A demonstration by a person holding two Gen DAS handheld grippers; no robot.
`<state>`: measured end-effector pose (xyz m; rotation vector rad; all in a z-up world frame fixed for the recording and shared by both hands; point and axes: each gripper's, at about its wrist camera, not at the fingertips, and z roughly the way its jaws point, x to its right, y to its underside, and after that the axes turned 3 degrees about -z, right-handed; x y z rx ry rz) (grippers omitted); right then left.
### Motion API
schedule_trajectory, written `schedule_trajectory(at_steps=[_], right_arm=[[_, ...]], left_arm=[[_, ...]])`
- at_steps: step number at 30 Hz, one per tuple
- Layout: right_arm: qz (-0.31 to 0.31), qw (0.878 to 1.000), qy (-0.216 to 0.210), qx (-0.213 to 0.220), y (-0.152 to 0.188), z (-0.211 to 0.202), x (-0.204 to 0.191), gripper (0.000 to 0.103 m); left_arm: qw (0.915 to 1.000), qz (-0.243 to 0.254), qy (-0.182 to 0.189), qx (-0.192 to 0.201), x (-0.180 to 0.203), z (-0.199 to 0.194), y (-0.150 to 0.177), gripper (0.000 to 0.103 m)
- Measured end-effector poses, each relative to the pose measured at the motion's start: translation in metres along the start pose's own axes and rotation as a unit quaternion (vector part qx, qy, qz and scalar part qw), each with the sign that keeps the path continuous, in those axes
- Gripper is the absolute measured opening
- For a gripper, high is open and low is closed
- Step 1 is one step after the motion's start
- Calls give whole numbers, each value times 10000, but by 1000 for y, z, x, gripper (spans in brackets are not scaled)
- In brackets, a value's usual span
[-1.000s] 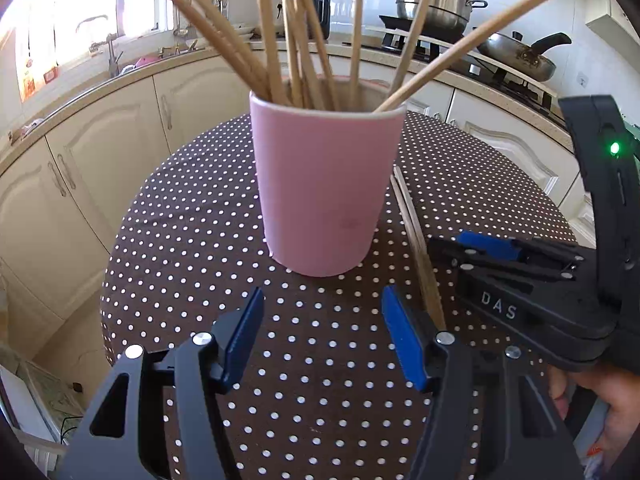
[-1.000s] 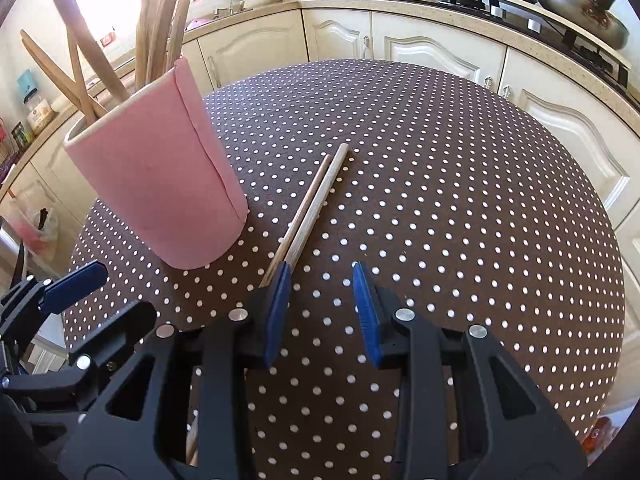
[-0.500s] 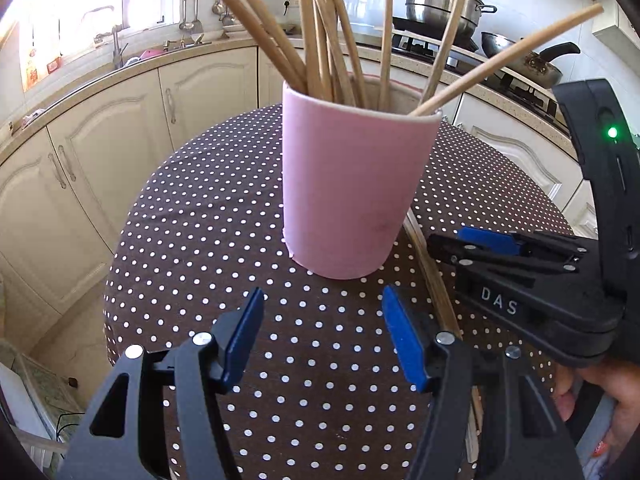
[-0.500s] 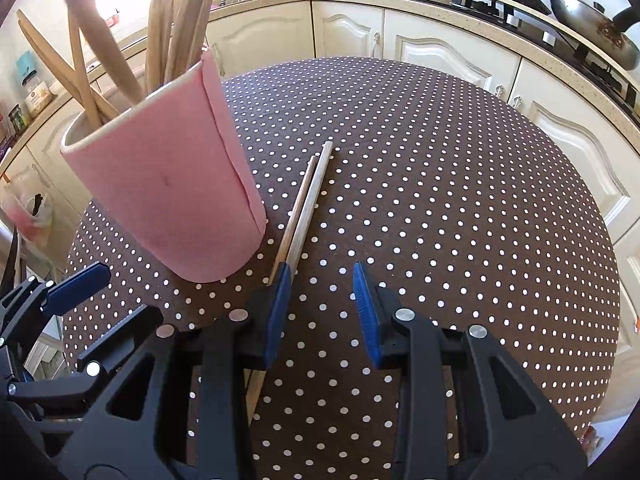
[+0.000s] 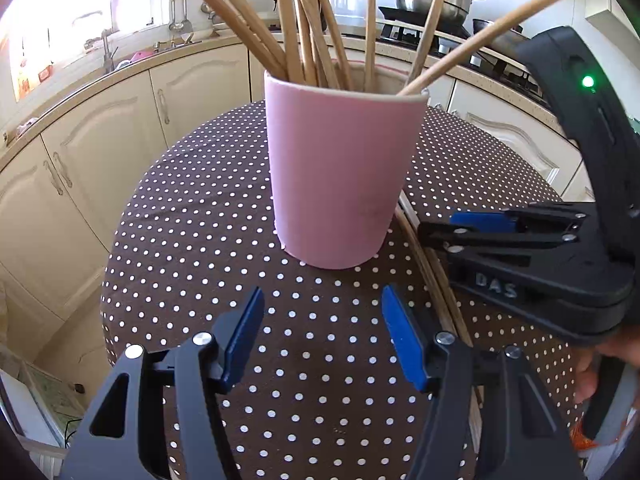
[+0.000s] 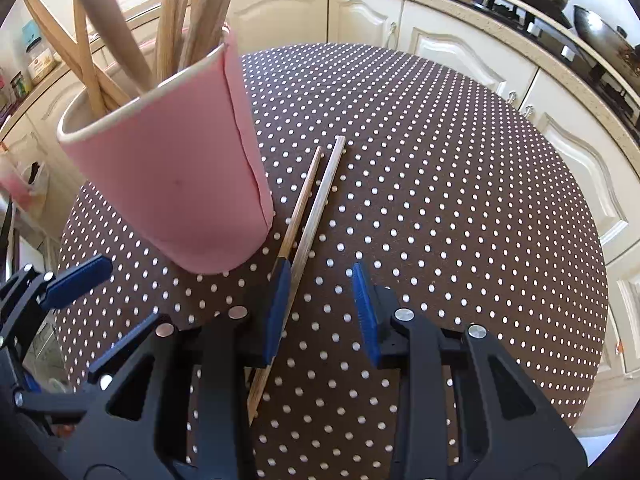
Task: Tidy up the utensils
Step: 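Lower the right gripper onto a loose chopstick and close on it, then lift the chopstick upright with the right gripper over the pink cup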
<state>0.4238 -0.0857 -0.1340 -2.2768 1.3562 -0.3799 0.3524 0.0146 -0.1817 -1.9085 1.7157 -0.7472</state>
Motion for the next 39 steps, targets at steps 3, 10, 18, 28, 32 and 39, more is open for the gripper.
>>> schedule_trajectory(at_steps=[3, 10, 18, 28, 32, 39], right_arm=[[8, 9998, -160, -69, 1, 2, -1, 33], [-404, 9990, 24, -178, 0, -1, -12, 14], [-329, 9974, -285, -576, 29, -22, 36, 6], [-275, 9941, -517, -915, 45, -35, 63, 6], [-395, 9929, -372, -1057, 32, -28, 54, 6], [-422, 9955, -258, -813, 18, -20, 41, 6]], left_arm=[[10000, -79, 10, -12, -1, 1, 0, 61], [9998, -79, 132, -132, 1, 3, -4, 61], [9982, 94, 352, -480, 39, 18, -19, 60], [9962, 368, -225, -758, 74, 41, -35, 36], [9954, 464, -208, -812, 85, 43, -40, 7], [9971, 293, 226, -669, 79, 34, -30, 5]])
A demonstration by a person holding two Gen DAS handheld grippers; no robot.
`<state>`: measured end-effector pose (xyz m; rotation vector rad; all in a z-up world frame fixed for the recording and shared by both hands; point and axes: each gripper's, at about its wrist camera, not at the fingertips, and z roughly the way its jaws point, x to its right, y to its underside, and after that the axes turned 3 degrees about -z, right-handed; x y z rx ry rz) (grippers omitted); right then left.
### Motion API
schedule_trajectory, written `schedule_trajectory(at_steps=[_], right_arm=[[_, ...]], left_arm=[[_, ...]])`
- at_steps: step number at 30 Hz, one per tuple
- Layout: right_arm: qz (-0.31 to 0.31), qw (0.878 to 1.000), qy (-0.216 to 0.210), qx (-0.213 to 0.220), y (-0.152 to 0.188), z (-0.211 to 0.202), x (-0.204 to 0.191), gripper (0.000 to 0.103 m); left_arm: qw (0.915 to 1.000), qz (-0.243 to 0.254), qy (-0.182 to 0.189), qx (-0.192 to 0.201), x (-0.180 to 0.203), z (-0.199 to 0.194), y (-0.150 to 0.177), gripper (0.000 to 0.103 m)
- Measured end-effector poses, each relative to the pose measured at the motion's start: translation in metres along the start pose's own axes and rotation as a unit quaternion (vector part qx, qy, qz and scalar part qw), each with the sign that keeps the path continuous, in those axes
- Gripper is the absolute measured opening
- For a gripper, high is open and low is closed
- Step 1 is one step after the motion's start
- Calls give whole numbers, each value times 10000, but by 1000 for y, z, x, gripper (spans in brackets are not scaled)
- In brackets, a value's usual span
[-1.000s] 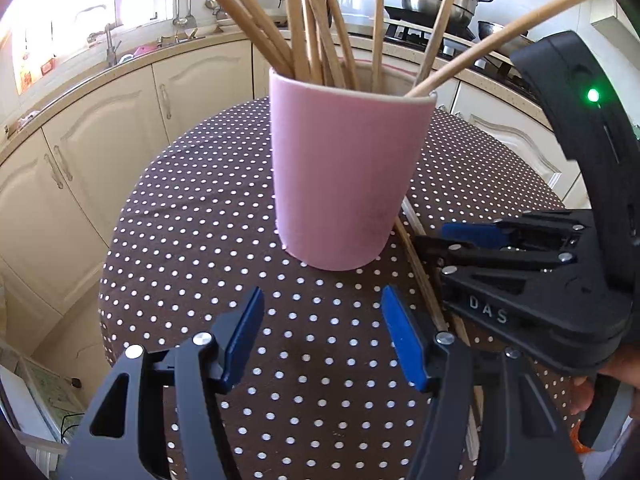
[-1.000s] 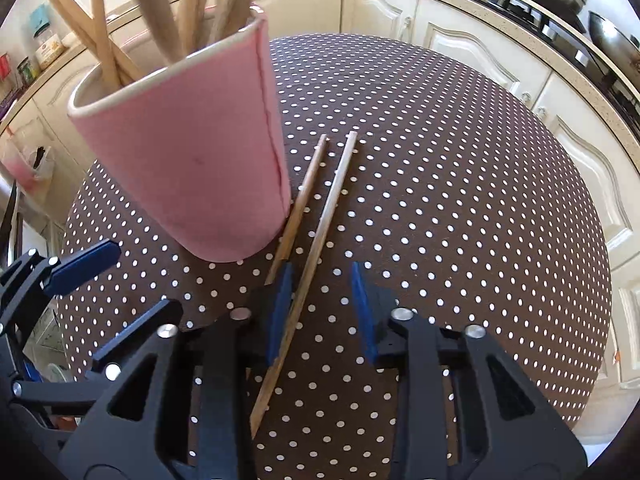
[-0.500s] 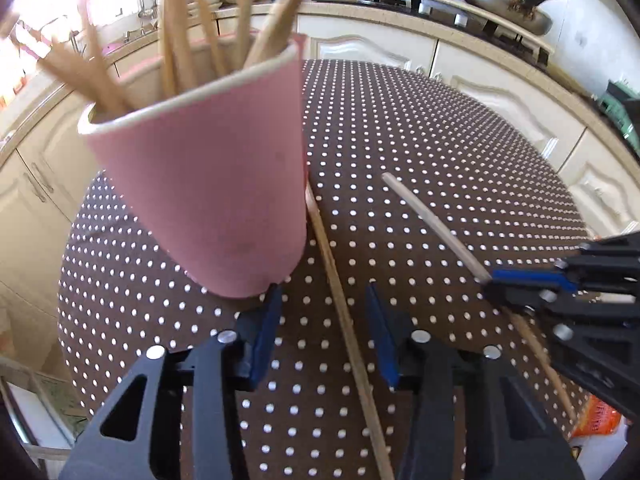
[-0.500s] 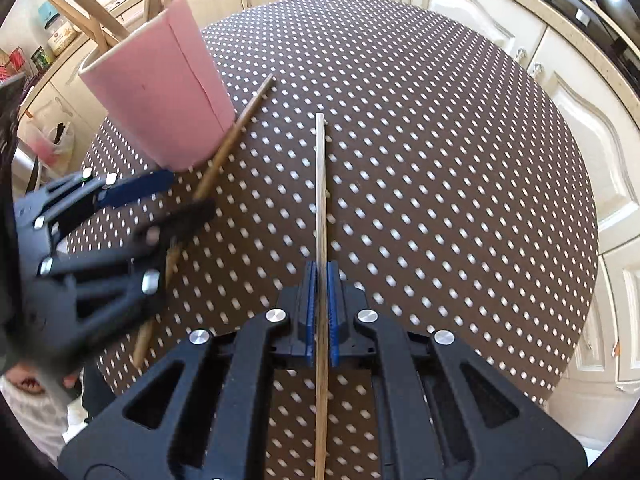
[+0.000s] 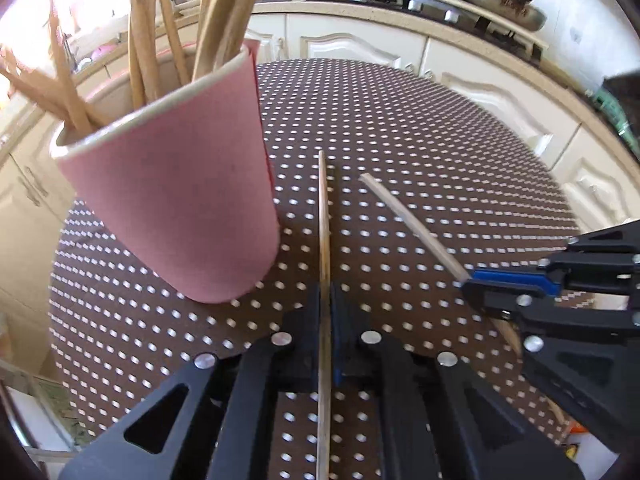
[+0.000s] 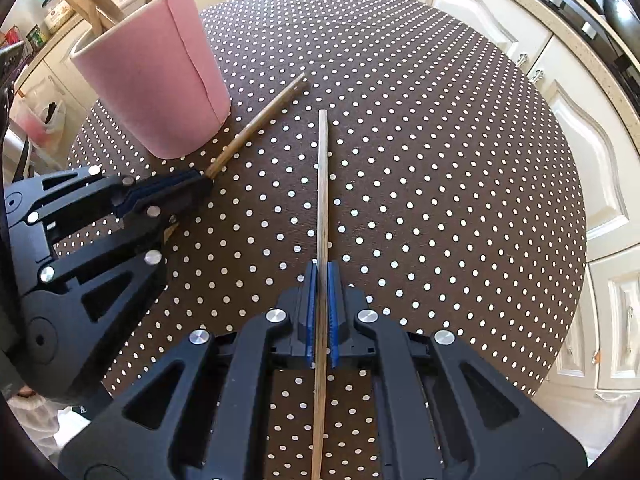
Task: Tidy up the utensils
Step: 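Lift the chopstick upright with the right gripper over the pink cup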
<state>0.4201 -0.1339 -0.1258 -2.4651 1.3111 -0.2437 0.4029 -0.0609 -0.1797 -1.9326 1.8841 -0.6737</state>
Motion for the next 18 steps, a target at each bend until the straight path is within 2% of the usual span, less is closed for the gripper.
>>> schedule_trajectory(at_steps=[5, 10, 14, 18], right_arm=[[357, 9948, -302, 907, 23, -31, 6, 6], [696, 9759, -542, 1998, 40, -77, 7, 6], [871, 9503, -680, 2910, 57, -117, 2, 6], [955, 9198, -651, 3749, 68, -153, 1, 6]], left_arm=[[9970, 185, 498, 557, 5, -34, 19, 5], [9858, 399, 917, 1349, 15, -77, 32, 5], [9701, 499, 1116, 2098, 20, -113, 40, 5], [9482, 508, 1239, 2881, 14, -145, 45, 5]])
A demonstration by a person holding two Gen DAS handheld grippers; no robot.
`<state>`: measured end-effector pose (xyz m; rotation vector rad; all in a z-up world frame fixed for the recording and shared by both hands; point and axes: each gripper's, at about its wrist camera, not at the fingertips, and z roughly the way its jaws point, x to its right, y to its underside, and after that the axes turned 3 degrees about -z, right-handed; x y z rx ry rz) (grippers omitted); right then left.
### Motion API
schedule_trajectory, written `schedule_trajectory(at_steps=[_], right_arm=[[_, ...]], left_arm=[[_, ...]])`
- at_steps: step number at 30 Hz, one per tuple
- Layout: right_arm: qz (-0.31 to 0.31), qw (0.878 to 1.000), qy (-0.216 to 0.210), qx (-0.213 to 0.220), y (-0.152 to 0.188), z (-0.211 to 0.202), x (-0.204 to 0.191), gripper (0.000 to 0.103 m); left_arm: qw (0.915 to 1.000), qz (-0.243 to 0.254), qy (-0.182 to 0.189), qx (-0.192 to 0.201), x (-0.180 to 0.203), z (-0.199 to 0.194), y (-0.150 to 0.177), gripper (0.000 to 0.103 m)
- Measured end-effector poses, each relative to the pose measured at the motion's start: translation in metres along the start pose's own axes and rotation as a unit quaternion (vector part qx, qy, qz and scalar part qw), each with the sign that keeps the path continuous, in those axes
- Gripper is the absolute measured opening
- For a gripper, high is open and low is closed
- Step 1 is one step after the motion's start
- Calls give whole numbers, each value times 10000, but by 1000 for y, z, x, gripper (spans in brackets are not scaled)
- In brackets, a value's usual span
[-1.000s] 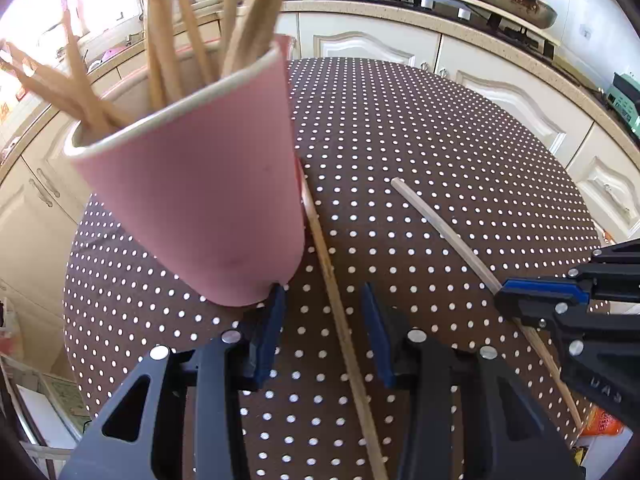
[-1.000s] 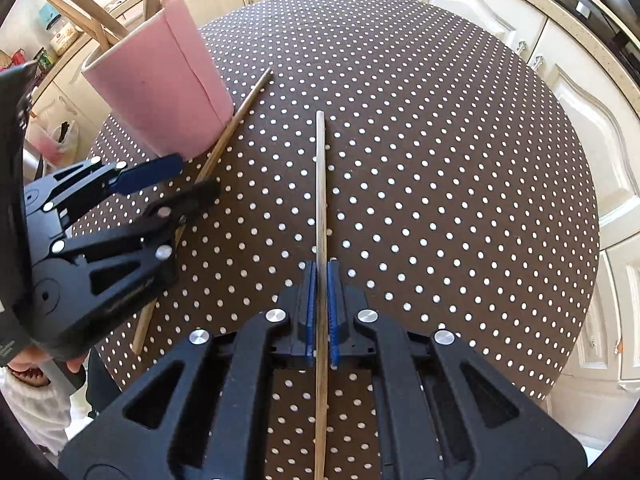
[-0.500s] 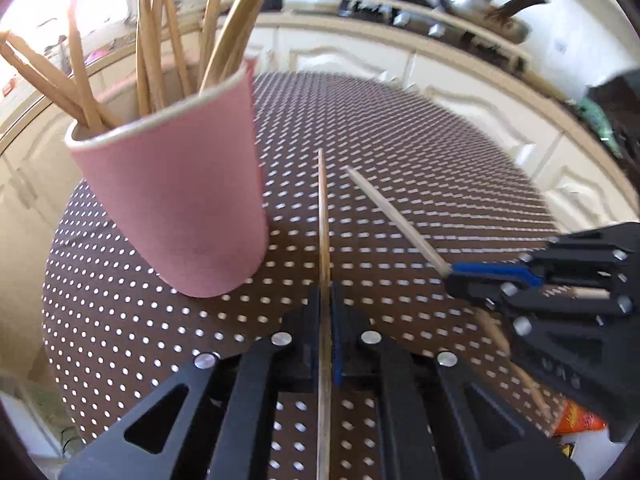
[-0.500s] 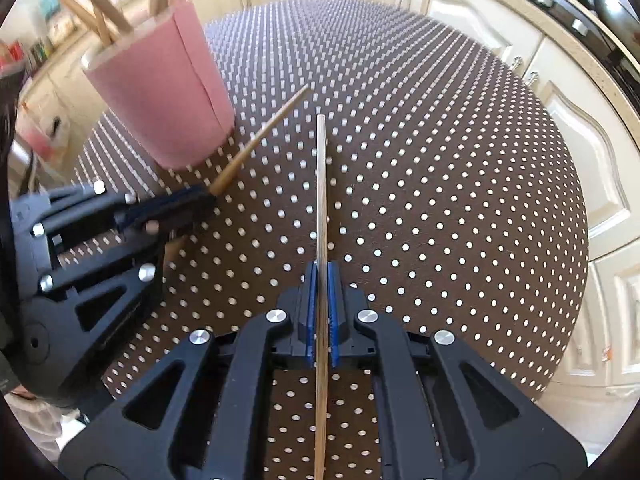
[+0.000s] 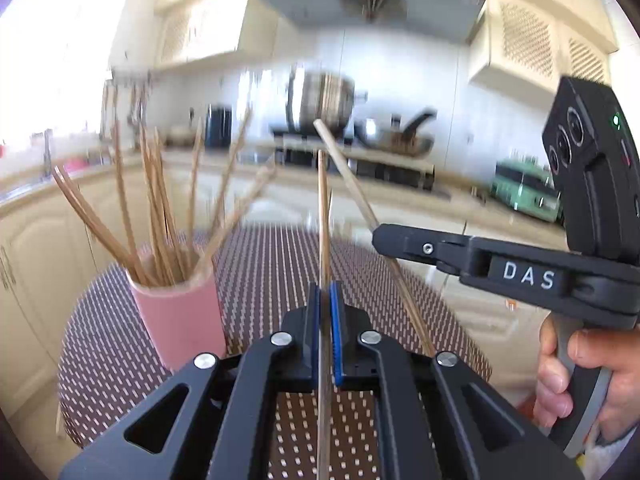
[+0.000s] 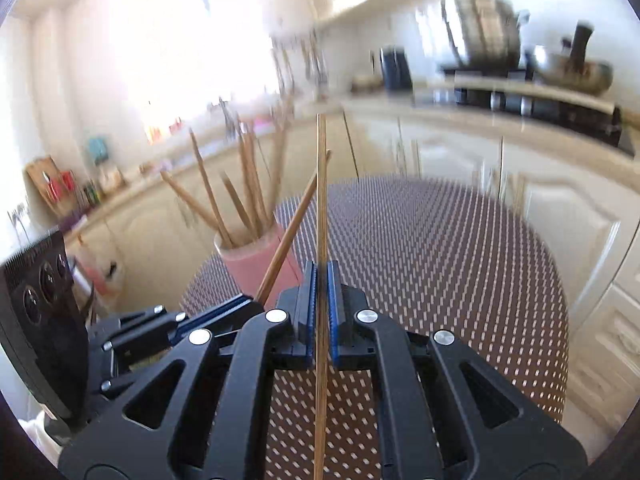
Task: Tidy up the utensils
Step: 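Lift the chopstick upright with the right gripper over the pink cup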
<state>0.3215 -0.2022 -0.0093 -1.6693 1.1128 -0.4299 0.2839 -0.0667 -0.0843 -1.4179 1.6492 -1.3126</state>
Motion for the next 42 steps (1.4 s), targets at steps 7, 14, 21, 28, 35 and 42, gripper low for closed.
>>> schedule_trajectory(at_steps=[7, 14, 21, 28, 35, 42], right_arm=[[2, 9916, -226, 1276, -33, -27, -22, 6], [-246, 9766, -555, 2064, -66, -18, -53, 6], [-540, 9666, -606, 2430, -69, 23, -76, 6], [-704, 9643, -468, 2510, -65, 61, -76, 6], [-684, 9631, -348, 2579, -59, 81, -68, 6], [-777, 9587, -334, 2717, -59, 83, -63, 6]], left_arm=[[9908, -68, -59, 1347, -2, -48, -17, 5], [9742, -422, -291, 2197, -27, -46, -51, 5], [9626, -791, -526, 2539, -77, -36, -74, 5], [9565, -1187, -704, 2569, -107, -5, -74, 5], [9484, -1445, -838, 2697, -121, 14, -73, 5], [9466, -1512, -869, 2712, -124, 25, -72, 5]])
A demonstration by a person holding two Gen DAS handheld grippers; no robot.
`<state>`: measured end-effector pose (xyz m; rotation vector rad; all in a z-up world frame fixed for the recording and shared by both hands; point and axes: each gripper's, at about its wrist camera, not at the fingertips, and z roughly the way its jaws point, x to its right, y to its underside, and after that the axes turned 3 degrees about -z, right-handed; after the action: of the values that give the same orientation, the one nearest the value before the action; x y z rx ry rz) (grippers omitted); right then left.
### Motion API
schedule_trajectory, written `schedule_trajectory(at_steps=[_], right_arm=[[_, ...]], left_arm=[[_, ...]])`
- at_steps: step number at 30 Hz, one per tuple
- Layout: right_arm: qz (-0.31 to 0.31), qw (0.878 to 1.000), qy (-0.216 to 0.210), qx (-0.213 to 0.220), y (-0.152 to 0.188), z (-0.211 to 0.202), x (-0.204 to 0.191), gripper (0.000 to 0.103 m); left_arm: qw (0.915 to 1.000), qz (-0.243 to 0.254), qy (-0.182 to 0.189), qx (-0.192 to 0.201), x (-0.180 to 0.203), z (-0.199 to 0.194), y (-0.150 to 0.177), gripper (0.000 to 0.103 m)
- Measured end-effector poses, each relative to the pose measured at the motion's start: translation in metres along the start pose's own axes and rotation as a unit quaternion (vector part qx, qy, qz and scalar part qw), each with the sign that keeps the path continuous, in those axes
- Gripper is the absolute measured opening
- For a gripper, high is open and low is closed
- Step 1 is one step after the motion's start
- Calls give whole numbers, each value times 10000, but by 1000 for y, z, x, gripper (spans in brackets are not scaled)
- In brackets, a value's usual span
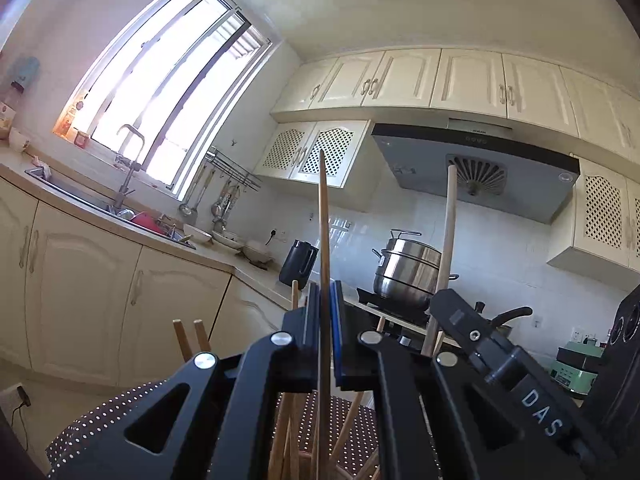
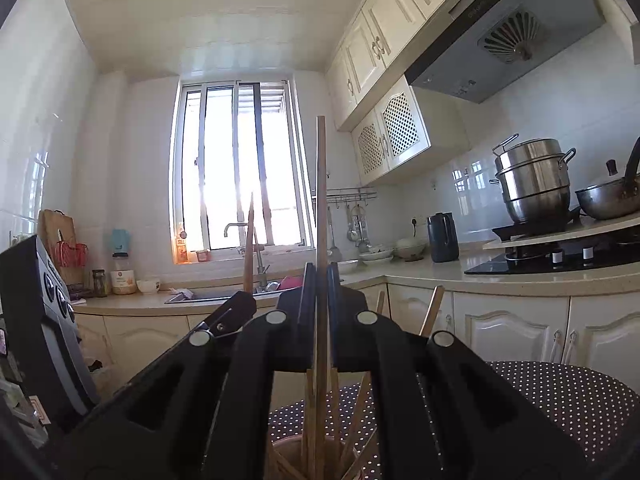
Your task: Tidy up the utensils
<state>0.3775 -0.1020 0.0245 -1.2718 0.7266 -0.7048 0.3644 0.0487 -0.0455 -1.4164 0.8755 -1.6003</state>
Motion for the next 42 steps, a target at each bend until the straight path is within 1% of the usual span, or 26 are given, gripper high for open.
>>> schedule_trajectory(at_steps=[1, 3, 6, 9, 10, 12, 14, 18, 20, 24, 27, 29, 33, 37, 39, 40, 41, 42], right_arm=[[-1, 10000, -41, 8, 0, 0, -1, 6], [-19, 9999, -97, 23, 0, -1, -2, 6], [-44, 9999, -137, 44, 2, -4, -2, 6], [-86, 9999, -114, 63, 3, -5, -3, 6], [-38, 9999, -129, 75, 2, -4, -2, 6], [29, 9998, -153, 122, 2, -4, -3, 6], [70, 9996, -200, 194, 2, -5, -6, 6], [-116, 9995, -119, 267, 4, -7, -8, 6], [-70, 9993, -110, 344, 5, -11, -7, 6], [-80, 9993, -66, 366, 7, -13, -4, 6], [19, 9993, -103, 350, 6, -13, 1, 6], [5, 9992, -124, 370, 7, -13, 1, 6], [-33, 9991, -148, 392, 8, -15, 1, 6], [-16, 9993, -121, 362, 8, -15, 3, 6], [7, 9994, -125, 334, 8, -16, 4, 6], [15, 9994, -126, 319, 8, -17, 4, 6], [8, 9995, -124, 307, 8, -17, 3, 6], [-2, 9995, -121, 296, 8, -17, 2, 6]], left_arm=[[10000, -13, -18, 3, 0, 0, 2, 6], [9999, -34, 25, -118, -1, 2, 6, 6], [9998, 132, -23, -169, 0, -1, 13, 6], [9995, 258, -103, -148, -1, -5, 17, 6], [9997, 178, -123, -133, -3, -6, 14, 6], [9999, -101, -54, -17, -6, -8, 7, 6], [9997, -49, -96, 238, -5, -12, 1, 6], [9990, -86, -173, 402, -7, -13, -1, 6], [9984, -102, -187, 523, -6, -15, 1, 6], [9975, -3, -265, 657, -2, -15, 8, 6], [9976, 110, -292, 624, -1, -13, 16, 6], [9967, 230, -352, 695, -1, -13, 20, 6], [9983, 202, -312, 451, -5, -11, 23, 6], [9990, 423, -173, -22, -5, -12, 33, 6], [9987, 466, -173, -128, -7, -15, 34, 7], [9989, 414, -105, -203, -9, -17, 32, 14], [9990, 376, -67, -245, -11, -19, 30, 31], [9989, 373, -66, -261, -11, -21, 28, 34]])
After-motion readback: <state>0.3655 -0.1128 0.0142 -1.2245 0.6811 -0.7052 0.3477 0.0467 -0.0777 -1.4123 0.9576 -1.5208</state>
